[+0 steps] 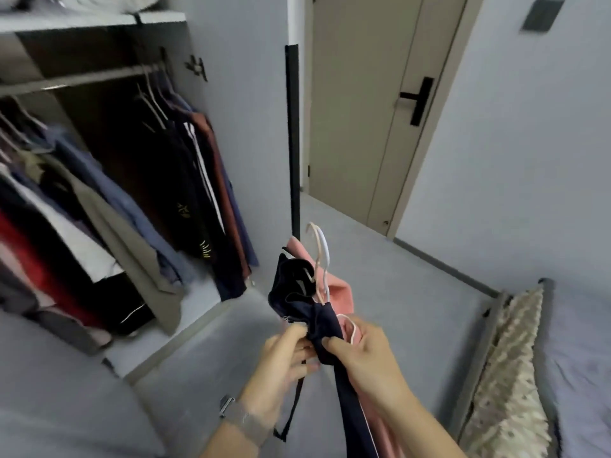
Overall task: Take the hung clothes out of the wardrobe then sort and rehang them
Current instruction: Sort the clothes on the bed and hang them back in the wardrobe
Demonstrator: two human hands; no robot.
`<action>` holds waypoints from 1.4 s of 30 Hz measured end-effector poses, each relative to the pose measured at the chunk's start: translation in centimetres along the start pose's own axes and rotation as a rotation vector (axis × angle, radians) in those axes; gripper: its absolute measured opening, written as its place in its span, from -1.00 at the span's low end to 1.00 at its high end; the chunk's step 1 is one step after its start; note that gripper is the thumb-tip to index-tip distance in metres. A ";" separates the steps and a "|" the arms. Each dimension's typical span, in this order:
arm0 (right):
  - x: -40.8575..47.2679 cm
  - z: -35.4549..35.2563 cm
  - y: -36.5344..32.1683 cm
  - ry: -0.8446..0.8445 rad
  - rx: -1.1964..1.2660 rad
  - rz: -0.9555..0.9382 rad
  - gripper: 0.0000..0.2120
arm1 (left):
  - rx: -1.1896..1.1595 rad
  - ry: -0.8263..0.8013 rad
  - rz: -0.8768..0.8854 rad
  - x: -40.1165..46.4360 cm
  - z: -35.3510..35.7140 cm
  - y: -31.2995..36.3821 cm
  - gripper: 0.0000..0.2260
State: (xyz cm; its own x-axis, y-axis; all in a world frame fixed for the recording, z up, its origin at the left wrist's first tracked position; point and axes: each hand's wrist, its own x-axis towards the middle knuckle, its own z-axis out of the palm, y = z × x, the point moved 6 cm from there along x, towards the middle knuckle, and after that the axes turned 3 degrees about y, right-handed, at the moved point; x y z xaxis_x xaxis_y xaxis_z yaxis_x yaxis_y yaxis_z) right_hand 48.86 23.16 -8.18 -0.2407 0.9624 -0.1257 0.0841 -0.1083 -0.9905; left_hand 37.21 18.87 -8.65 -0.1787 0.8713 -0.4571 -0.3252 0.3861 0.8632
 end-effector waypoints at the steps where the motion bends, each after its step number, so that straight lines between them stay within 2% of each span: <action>1: 0.5 1.2 0.1 -0.047 -0.029 0.002 -0.98 | -0.059 0.025 0.004 -0.2 -0.7 0.2 -0.80; 4: 1.7 5.5 0.2 -0.157 -0.072 0.017 -0.96 | -0.119 0.176 0.031 -0.5 -4.1 1.0 -0.81; 7: 2.8 10.9 -0.4 -0.287 0.011 0.036 -0.87 | -0.104 0.325 0.062 0.0 -8.3 2.1 -0.88; 11: 5.0 17.2 -1.4 -0.394 0.037 0.060 -0.74 | -0.091 0.412 0.097 1.7 -14.0 4.1 -0.89; 13: 6.5 19.8 -2.1 -0.416 0.027 0.065 -0.71 | -0.031 0.454 0.139 3.2 -17.1 5.5 -0.82; 16: 9.1 23.4 -3.2 -0.433 0.018 0.035 -0.76 | 0.103 0.548 0.238 5.3 -21.2 8.2 -0.67; 19: 11.7 26.5 -3.8 -0.410 0.055 0.045 -0.88 | 0.108 0.641 0.285 7.5 -24.9 10.2 -0.72; 20: 12.6 27.5 -4.1 -0.407 0.063 0.041 -0.87 | 0.101 0.651 0.298 8.2 -26.0 10.8 -0.72; 22: 14.6 29.1 -4.6 -0.384 0.041 0.028 -0.70 | 0.093 0.647 0.322 9.7 -27.8 12.1 -0.70; 24: 16.8 30.1 -5.0 -0.335 0.000 0.017 -0.60 | 0.109 0.625 0.345 11.1 -29.3 13.4 -0.78; 29: 24.2 31.7 -6.5 -0.261 -0.090 -0.003 -0.71 | 0.213 0.601 0.387 15.6 -33.0 16.8 -0.84; 33: 31.8 31.7 -8.3 -0.204 -0.138 -0.017 -0.64 | 0.278 0.588 0.385 20.1 -35.1 20.2 -0.81; 38: 40.8 35.0 -10.6 -0.359 -0.220 -0.078 -0.69 | 0.292 0.631 0.328 28.5 -37.4 25.2 -0.77; 40: 44.3 36.4 -11.5 -0.434 -0.242 -0.094 -0.76 | 0.270 0.675 0.326 31.7 -38.2 28.1 -0.78; 42: 47.5 37.6 -12.6 -0.491 -0.261 -0.135 -0.73 | 0.244 0.750 0.338 34.3 -39.1 31.6 -0.80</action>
State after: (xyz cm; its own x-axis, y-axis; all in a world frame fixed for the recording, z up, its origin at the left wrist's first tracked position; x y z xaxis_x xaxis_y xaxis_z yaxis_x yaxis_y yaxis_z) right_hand -0.02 60.88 -3.73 -0.6814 0.7284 -0.0714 0.2424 0.1325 -0.9611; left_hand -15.56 49.11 -5.40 -0.8247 0.5541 -0.1135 0.0498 0.2712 0.9612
